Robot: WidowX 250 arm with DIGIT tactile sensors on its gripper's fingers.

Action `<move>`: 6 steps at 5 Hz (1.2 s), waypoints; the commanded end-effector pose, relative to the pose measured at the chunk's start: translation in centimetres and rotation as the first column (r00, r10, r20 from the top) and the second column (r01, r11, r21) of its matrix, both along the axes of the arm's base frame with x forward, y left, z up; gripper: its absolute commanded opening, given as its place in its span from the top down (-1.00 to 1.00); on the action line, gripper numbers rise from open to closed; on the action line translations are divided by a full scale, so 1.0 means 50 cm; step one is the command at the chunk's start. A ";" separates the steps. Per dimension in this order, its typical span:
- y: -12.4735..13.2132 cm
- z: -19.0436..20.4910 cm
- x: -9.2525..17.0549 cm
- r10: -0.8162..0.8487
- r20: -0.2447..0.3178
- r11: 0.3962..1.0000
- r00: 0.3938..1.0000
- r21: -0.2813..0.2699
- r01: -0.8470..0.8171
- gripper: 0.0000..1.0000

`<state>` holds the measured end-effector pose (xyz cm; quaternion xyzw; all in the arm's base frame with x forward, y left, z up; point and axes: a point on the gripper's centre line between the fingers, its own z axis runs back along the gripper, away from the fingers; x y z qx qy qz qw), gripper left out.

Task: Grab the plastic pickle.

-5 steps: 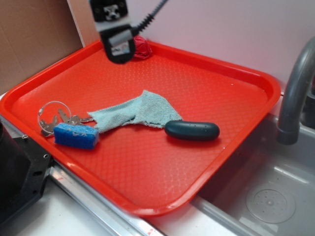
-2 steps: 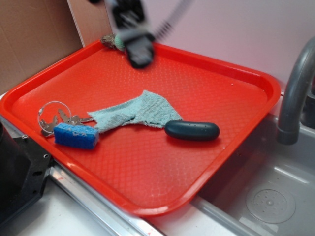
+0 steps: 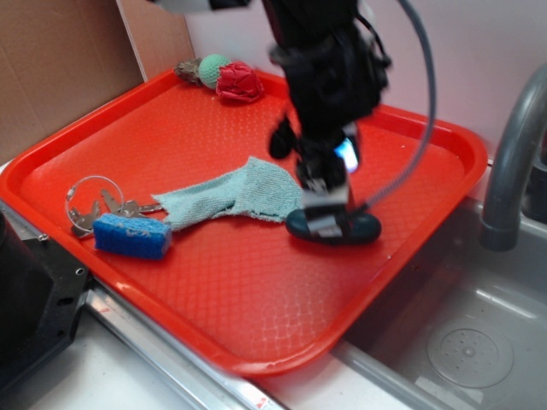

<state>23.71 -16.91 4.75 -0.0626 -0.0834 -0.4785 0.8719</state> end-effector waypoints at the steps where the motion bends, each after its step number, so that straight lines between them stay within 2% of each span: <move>1: -0.025 -0.034 -0.006 -0.031 0.006 0.999 0.999 -0.007 0.031 -1.00; 2: -0.015 -0.035 -0.017 0.000 -0.011 1.000 1.000 0.002 0.000 -0.75; 3: 0.001 -0.031 -0.041 0.069 -0.044 0.997 0.997 0.037 -0.068 1.00; 4: 0.030 0.017 -0.075 0.194 -0.031 0.979 0.981 0.069 -0.191 1.00; 5: 0.086 0.115 -0.125 0.429 -0.008 0.903 0.903 0.035 -0.429 1.00; 6: 0.122 0.208 -0.148 0.616 0.034 0.788 0.787 -0.008 -0.616 1.00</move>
